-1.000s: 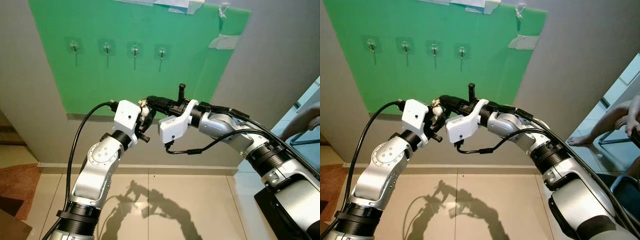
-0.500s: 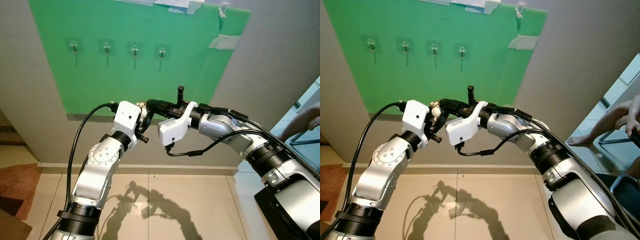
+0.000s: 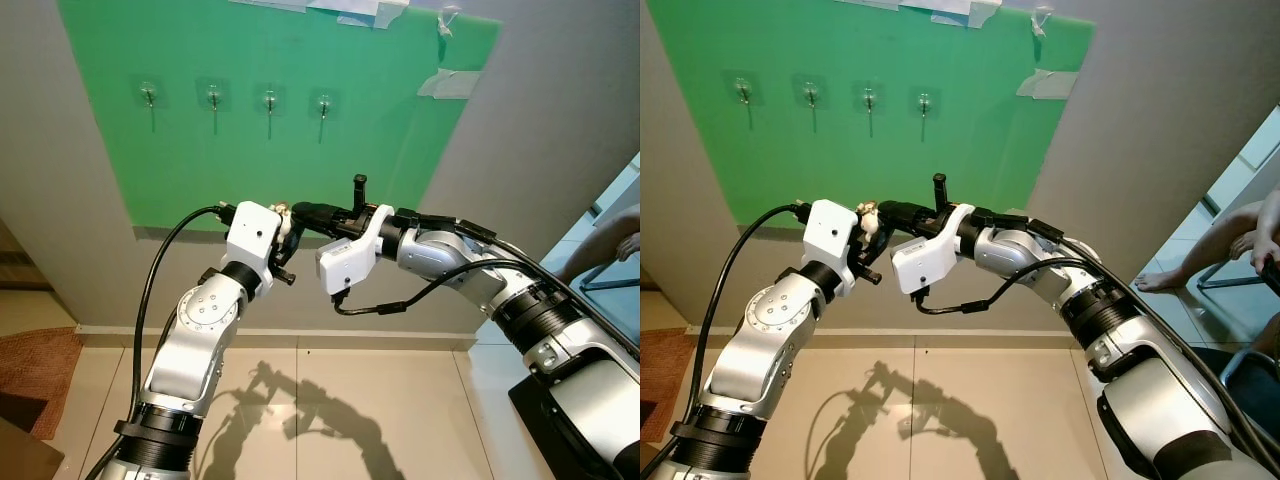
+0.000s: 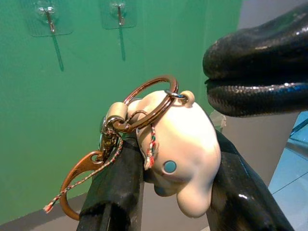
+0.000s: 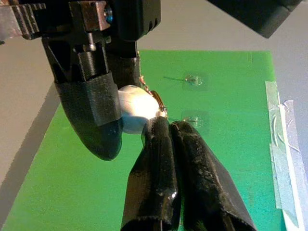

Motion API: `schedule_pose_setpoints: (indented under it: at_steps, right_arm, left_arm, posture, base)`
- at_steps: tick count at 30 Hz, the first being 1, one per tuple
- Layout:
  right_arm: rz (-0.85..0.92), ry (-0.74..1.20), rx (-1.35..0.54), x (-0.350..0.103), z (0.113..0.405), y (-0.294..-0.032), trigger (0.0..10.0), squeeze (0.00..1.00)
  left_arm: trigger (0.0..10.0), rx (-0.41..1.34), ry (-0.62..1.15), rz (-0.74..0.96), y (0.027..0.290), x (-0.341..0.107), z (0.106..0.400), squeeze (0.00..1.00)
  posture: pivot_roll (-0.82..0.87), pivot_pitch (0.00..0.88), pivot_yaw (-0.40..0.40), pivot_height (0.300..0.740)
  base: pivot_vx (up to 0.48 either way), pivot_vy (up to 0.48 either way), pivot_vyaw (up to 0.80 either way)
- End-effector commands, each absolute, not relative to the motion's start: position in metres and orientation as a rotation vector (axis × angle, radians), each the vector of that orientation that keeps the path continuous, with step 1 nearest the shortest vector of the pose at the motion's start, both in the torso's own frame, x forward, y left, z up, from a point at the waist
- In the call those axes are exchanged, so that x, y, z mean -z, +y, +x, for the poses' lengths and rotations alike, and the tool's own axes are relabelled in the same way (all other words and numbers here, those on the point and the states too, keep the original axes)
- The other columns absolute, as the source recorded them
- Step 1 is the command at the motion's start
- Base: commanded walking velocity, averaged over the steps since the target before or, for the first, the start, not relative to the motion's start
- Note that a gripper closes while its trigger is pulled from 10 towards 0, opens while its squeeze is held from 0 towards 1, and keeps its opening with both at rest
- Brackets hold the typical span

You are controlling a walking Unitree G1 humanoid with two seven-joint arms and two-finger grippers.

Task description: Hang keys on a hook

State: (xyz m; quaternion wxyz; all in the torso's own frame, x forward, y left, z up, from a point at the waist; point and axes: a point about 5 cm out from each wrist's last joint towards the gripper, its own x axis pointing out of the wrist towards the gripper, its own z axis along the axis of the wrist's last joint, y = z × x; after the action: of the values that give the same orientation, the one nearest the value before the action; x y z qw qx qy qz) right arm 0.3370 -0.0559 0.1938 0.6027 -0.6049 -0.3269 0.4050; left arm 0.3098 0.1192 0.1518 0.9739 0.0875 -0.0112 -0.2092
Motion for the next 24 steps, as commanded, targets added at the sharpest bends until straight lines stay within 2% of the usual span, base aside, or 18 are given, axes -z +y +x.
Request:
schedule_pose_setpoints:
  at_steps: [1,2,3,24]
  right_arm:
    - [-1.405,-0.728,-0.948,-0.190,0.337,-0.062,0.0,0.00]
    - [-1.405,-0.728,-0.948,-0.190,0.337,-0.062,0.0,0.00]
    - [-1.405,-0.726,-0.948,-0.190,0.337,-0.063,0.0,0.00]
    - [-1.449,-0.709,-0.909,-0.199,0.347,-0.071,0.0,0.00]
  left_arm:
    - [10.0,0.425,-0.036,0.192,0.116,-0.157,0.312,0.87]
    - [10.0,0.425,-0.036,0.192,0.116,-0.157,0.312,0.87]
    - [10.0,0.404,-0.046,0.177,0.119,-0.158,0.312,1.00]
    - [10.0,0.390,-0.038,0.197,0.121,-0.156,0.312,1.00]
  posture:
    - [0.03,0.039,-0.083,0.740]
    - [0.03,0.039,-0.083,0.740]
    - [0.03,0.041,-0.082,0.740]
    - [0.03,0.040,-0.087,0.740]
  base:
    - [0.000,0.000,0.00]
    - [0.000,0.000,0.00]
    - [0.000,0.000,0.00]
    - [0.000,0.000,0.00]
